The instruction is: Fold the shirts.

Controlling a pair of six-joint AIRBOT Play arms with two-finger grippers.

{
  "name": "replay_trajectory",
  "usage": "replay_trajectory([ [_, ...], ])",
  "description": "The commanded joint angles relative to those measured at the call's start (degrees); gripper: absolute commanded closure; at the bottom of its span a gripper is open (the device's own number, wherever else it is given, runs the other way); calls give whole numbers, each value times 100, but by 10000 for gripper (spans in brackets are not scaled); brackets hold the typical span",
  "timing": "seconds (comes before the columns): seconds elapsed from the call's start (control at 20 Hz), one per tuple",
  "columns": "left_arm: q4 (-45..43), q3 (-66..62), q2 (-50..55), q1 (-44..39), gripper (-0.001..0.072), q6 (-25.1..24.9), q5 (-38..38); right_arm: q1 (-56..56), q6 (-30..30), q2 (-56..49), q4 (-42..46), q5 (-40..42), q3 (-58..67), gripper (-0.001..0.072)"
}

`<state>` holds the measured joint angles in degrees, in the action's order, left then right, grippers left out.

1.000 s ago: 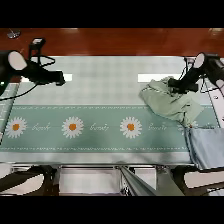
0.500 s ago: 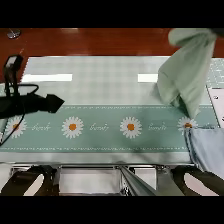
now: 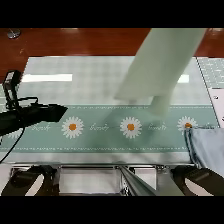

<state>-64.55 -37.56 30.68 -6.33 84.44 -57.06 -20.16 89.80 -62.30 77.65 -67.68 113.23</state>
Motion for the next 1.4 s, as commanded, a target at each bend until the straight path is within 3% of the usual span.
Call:
replay_trajectory([
  [0.0, 52, 28, -20, 0, 7, -133, 407, -754, 197, -302, 85, -739, -632, 679],
  [0.3, 52, 28, -17, 0, 7, -131, 503, -1696, 678, -1246, -455, 365, -3209, 678],
  [0.5, 55, 28, -17, 0, 7, -127, 498, -1985, 844, -1851, -555, 125, -4022, 678],
  [0.65, 260, 57, 81, -2, 7, -127, 503, -2181, 638, -2028, -1224, 22, -4544, 678],
  [0.7, 452, 83, 192, -2, 7, -127, 503, -2240, 643, -2092, -1290, 50, -4599, 619],
  [0.75, 640, 109, 328, -17, 7, -127, 494, -2249, 660, -2122, -1263, 61, -4597, 310],
  [0.8, 785, 109, 496, -72, 7, -127, 431, -2149, 643, -2094, -1263, 70, -4579, 77],
  [1.05, 1217, 107, 1198, -551, 7, -133, 146, -509, 704, -1001, -634, -52, -4533, 96],
  [1.25, 2601, -37, 1917, -1073, 7, -1113, 136, 1110, 841, -28, 114, -402, -4730, 96],
  [1.35, 2643, -313, 2511, -1456, 7, -1204, 133, 1600, 782, 280, 57, -439, -5117, 96],
])
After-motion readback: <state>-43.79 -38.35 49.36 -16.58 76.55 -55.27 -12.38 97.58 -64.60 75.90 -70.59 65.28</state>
